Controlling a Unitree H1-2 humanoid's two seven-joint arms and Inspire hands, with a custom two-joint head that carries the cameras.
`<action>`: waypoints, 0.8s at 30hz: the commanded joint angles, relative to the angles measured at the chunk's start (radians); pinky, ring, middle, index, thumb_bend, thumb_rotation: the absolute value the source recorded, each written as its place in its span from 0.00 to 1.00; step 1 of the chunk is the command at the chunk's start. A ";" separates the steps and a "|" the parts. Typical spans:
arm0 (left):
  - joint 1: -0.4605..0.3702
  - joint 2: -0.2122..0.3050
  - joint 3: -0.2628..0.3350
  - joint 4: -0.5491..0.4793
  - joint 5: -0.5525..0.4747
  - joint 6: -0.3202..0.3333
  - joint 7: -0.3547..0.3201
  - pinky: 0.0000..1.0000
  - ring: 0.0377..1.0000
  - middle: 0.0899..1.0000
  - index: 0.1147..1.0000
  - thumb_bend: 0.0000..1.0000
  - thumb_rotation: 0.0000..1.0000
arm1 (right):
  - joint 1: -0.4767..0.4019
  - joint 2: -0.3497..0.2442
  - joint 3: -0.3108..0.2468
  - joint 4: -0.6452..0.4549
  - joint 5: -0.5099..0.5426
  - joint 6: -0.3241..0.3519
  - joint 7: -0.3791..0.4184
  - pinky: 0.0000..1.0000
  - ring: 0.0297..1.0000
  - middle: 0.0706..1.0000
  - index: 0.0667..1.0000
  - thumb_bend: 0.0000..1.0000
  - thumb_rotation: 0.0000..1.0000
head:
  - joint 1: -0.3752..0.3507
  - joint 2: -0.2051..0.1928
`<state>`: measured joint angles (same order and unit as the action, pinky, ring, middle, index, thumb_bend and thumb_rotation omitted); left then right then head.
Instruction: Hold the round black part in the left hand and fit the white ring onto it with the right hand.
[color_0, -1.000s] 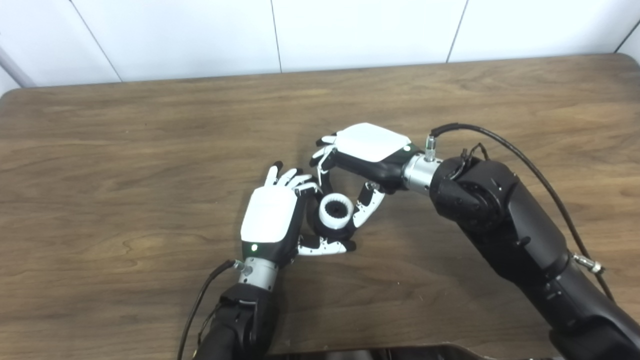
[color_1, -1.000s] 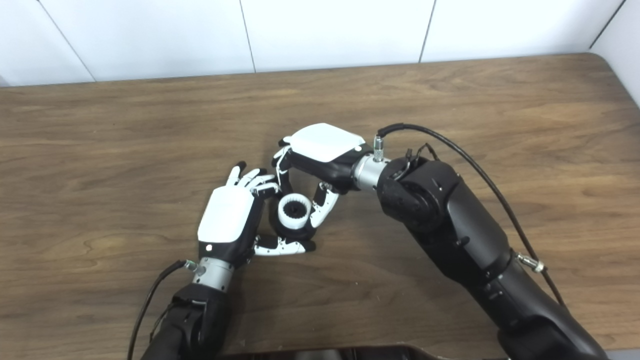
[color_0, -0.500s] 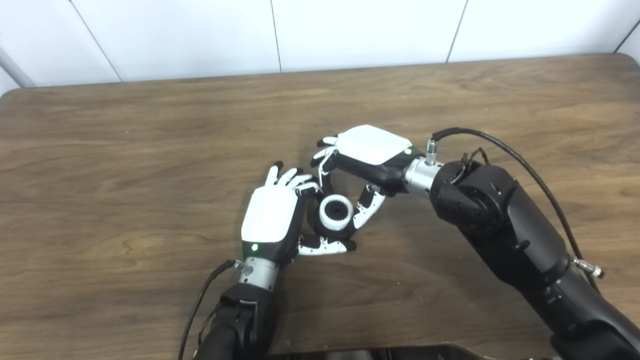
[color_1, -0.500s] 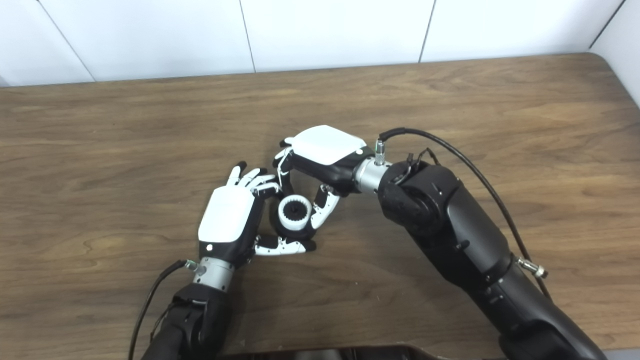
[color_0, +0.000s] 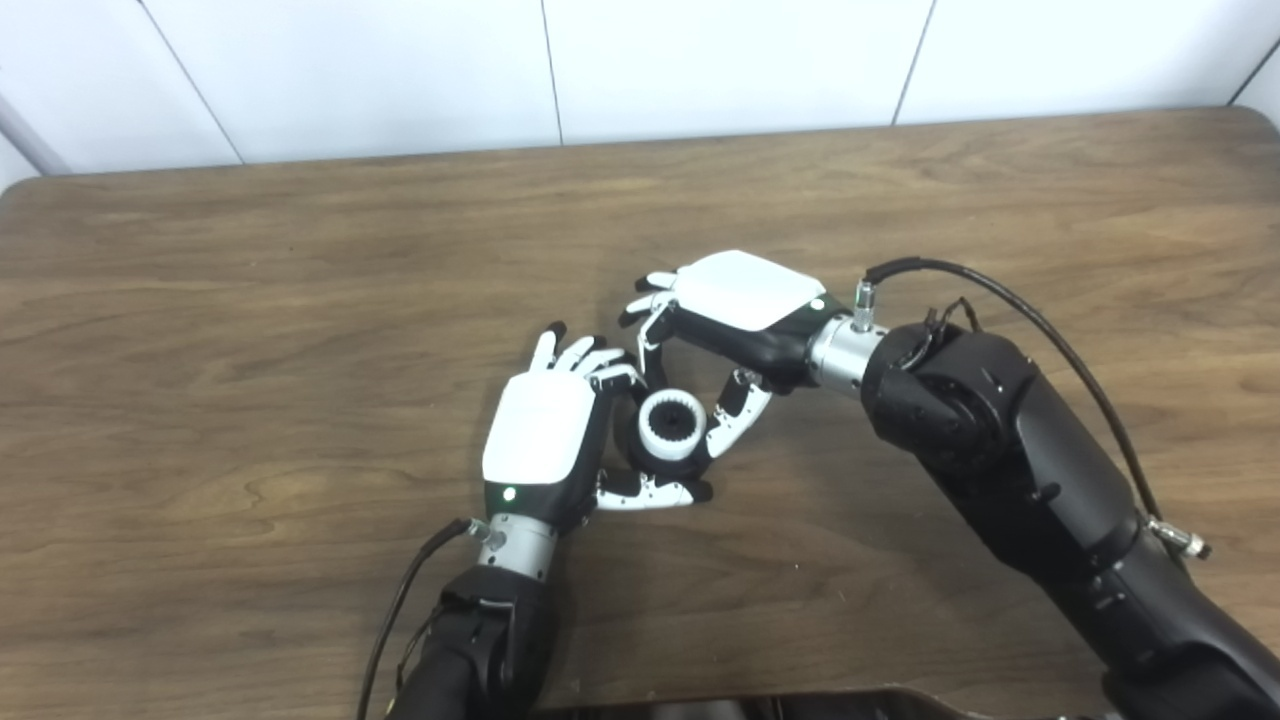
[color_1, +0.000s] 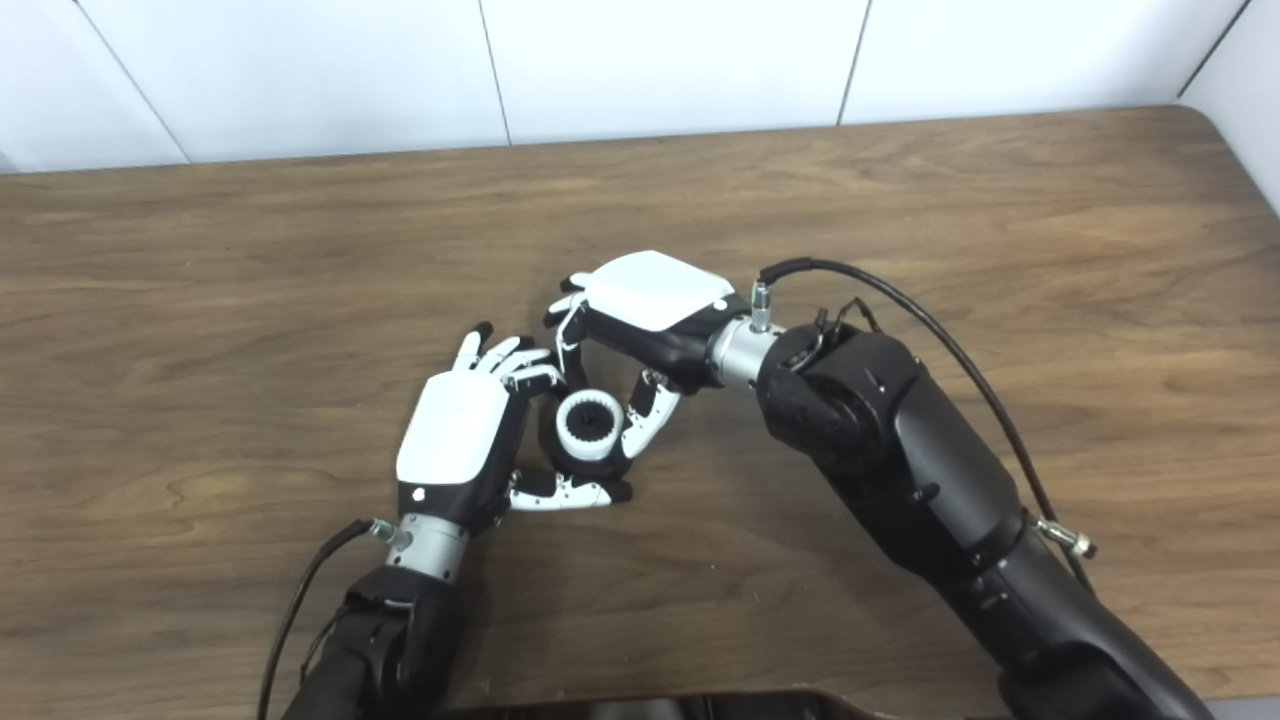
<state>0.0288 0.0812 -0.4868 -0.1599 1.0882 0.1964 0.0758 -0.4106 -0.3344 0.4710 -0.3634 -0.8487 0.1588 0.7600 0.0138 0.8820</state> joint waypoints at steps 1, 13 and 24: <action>0.001 0.002 -0.008 0.020 0.021 0.013 -0.030 1.00 0.87 0.76 0.42 0.52 0.06 | -0.040 0.002 -0.013 -0.034 -0.005 0.004 0.008 1.00 0.98 0.91 0.67 0.98 0.31 | 0.001 0.001; -0.005 0.002 -0.004 0.027 0.006 0.007 -0.025 1.00 0.88 0.76 0.42 0.52 0.06 | -0.053 0.003 -0.035 -0.042 0.005 0.035 0.042 1.00 1.00 0.93 0.69 1.00 0.29 | -0.004 0.002; -0.010 0.005 0.001 0.033 0.000 0.007 -0.026 1.00 0.89 0.77 0.42 0.52 0.06 | -0.061 -0.017 -0.078 -0.045 0.023 0.031 0.036 1.00 1.00 0.92 0.66 1.00 0.28 | -0.004 -0.003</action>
<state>0.0209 0.0818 -0.4851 -0.1545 1.0818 0.1938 0.0748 -0.4253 -0.3356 0.4176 -0.3766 -0.8378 0.1931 0.8141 0.0092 0.8790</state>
